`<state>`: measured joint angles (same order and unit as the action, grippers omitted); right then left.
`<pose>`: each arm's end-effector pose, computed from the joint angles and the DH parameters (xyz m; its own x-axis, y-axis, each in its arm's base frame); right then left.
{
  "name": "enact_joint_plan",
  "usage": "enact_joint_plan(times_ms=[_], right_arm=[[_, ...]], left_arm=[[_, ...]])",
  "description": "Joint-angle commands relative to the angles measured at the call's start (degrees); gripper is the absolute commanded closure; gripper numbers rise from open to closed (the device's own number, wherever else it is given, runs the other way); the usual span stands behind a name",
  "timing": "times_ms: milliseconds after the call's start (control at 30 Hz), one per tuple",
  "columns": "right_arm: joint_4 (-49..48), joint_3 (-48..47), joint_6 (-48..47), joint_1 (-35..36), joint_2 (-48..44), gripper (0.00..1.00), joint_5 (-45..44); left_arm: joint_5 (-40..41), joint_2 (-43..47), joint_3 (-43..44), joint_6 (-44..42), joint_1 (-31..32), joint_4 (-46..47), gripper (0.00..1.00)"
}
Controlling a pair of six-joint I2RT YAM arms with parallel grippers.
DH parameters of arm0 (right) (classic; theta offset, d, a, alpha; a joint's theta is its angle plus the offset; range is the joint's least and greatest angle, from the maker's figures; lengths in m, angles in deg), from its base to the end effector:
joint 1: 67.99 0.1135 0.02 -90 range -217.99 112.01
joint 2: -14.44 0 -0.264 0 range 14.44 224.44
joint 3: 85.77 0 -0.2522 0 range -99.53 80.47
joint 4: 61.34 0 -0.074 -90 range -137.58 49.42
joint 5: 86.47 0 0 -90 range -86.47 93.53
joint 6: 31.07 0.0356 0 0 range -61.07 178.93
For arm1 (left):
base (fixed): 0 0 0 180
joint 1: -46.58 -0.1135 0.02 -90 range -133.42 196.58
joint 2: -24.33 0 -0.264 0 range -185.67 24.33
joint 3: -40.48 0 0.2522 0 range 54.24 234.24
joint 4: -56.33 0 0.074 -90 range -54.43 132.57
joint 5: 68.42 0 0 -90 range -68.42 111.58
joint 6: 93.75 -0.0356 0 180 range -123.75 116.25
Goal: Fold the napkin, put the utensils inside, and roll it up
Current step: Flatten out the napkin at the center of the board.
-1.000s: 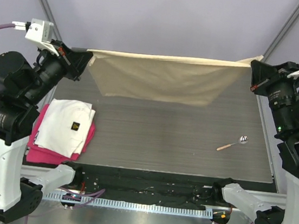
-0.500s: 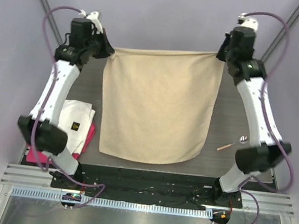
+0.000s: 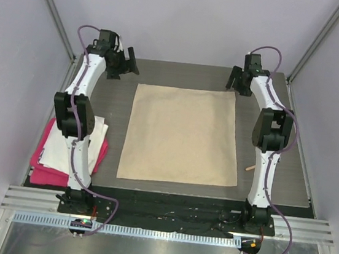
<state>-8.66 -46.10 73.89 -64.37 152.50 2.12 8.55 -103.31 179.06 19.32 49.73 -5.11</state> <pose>0.5372 0.0331 0.2155 -0.7553 0.2108 -0.6206 0.1527 0.9774 0.1462 0.4968 -0.0354 0.2866 -0.7859 -0.3391 -0.5170 -0.1209 0.9043 -0.4093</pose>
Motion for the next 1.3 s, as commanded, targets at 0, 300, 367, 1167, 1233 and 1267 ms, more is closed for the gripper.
enact_joint_plan(times_ms=[0, 300, 367, 1167, 1233, 1267], right_arm=[[-8.0, 12.4, 1.0, 1.3, -16.7, 0.26, 4.5], [-12.5, 33.0, -1.7, 11.0, -31.0, 0.27, 1.8], [-12.1, 35.1, -2.8, 18.0, -33.5, 0.28, -2.0], [-22.0, 42.2, 2.0, 57.3, -24.2, 0.3, -7.6], [-21.8, 42.0, 1.8, 57.3, -22.9, 0.29, -9.1], [-21.3, 42.0, 1.9, 57.2, -22.5, 0.29, -9.6]], left_arm=[[1.6, 13.5, -7.7, -0.4, 0.1, 4.5, 0.0], [8.5, 31.6, -26.1, -1.1, 0.1, 6.9, 0.0], [7.8, 38.8, -34.1, -1.2, 0.0, 8.6, 0.0], [7.4, 60.4, -53.5, 0.0, -0.3, 16.5, 0.0], [7.6, 60.0, -53.5, 0.0, -0.3, 16.4, 0.0], [7.5, 60.0, -53.4, 0.0, -0.2, 16.4, 0.0]])
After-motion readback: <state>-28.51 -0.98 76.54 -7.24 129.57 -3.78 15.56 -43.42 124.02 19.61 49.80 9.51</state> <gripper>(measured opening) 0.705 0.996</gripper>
